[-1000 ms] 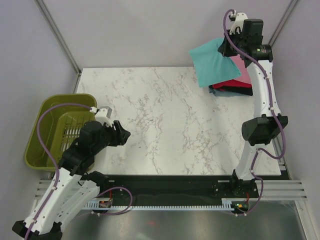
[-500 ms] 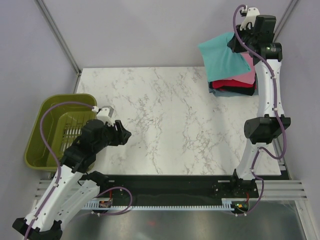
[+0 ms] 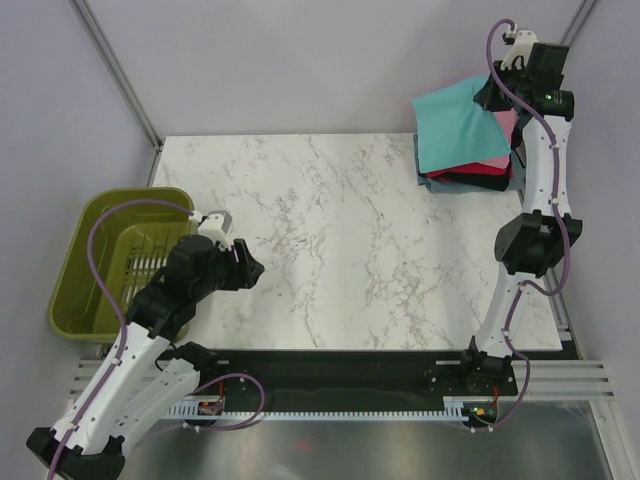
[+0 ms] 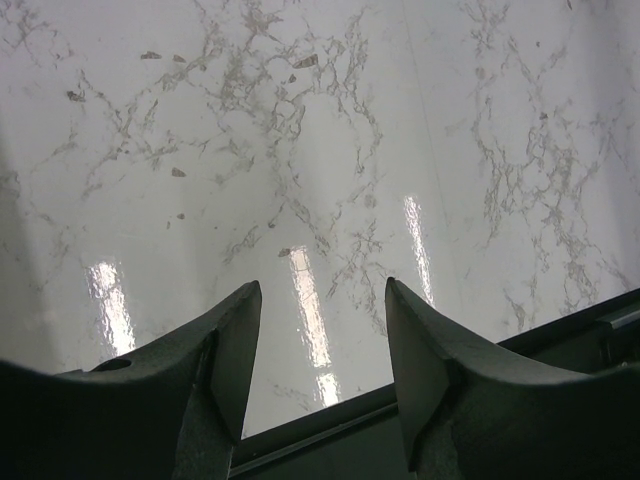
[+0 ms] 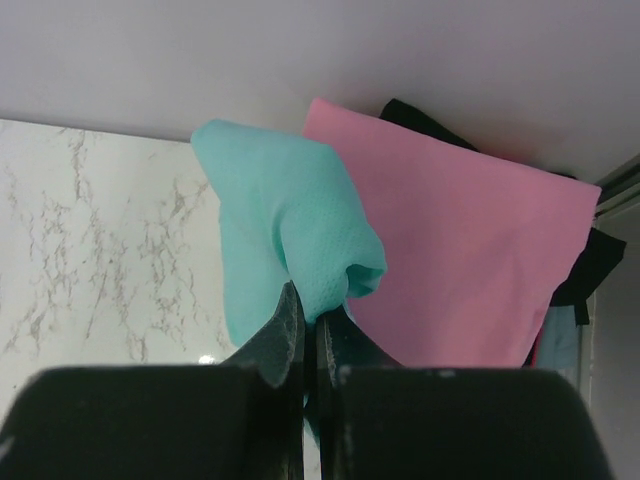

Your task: Fold and stack the t-shirts

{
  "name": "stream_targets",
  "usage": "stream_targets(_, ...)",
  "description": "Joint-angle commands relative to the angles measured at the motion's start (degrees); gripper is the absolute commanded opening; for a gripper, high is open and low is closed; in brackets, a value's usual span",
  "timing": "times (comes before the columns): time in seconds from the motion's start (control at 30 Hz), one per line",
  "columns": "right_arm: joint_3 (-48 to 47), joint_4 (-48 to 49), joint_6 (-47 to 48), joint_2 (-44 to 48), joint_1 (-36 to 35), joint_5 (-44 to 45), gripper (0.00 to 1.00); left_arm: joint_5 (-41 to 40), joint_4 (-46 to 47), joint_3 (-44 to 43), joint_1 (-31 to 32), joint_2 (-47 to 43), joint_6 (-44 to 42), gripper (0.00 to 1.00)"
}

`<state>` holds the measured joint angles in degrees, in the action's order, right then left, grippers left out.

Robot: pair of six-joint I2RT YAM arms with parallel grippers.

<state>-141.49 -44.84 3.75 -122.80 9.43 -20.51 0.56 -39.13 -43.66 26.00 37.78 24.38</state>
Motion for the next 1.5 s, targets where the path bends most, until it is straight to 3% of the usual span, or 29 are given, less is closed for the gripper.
stream_targets(0.0,-2.91,6.51,-0.41,-1.38,1.82,-2.25,0.00,1.02,0.99,-0.20,-0.07,0.54,-0.12,0.60)
stream_targets(0.37,-4.14,17.50,-6.64,-10.51,6.56,-3.04,0.00,0.59,0.99,-0.11,-0.07,1.16,-0.04,0.60)
stream_targets(0.53,-0.28,26.27,-9.63,-13.07,7.53,-0.59,0.00,0.50,0.90,-0.02,-0.07,1.51,-0.04,0.60)
stream_targets(0.67,-4.66,27.78,-10.33,-18.77,7.79,1.96,0.00,0.41,0.99,-0.02,-0.07,1.68,-0.04,0.60)
stream_targets(0.93,-2.38,38.24,-11.66,-23.17,7.88,3.99,0.00,0.23,0.90,0.06,0.19,1.86,0.05,0.60)
stream_targets(0.97,-2.04,39.29,-11.75,-24.49,7.88,4.08,0.03,0.23,0.99,0.07,0.28,2.03,0.05,0.60)
stream_targets(1.03,0.23,42.18,-12.54,-25.03,7.88,4.08,0.21,0.23,0.99,-0.02,0.19,2.56,0.05,0.60)
stream_targets(1.07,0.95,42.72,-12.54,-25.03,7.88,4.34,0.54,0.41,0.99,-0.02,0.19,2.65,0.05,0.60)
stream_targets(1.1,1.39,42.90,-12.54,-24.85,7.88,5.65,0.70,0.50,0.90,-0.02,0.19,2.65,-0.03,0.60)
stream_targets(1.17,2.79,42.82,-12.10,-23.20,7.88,7.84,0.90,0.59,0.99,-0.02,0.28,2.30,-0.04,0.60)
stream_targets(1.27,4.56,43.96,-11.48,-19.60,7.97,12.07,0.98,0.67,0.99,-0.02,0.37,1.68,-0.04,0.60)
stream_targets(1.47,5.34,43.70,-12.36,-10.72,8.94,20.06,0.98,1.02,0.99,-0.29,0.46,-0.33,-0.30,0.60)
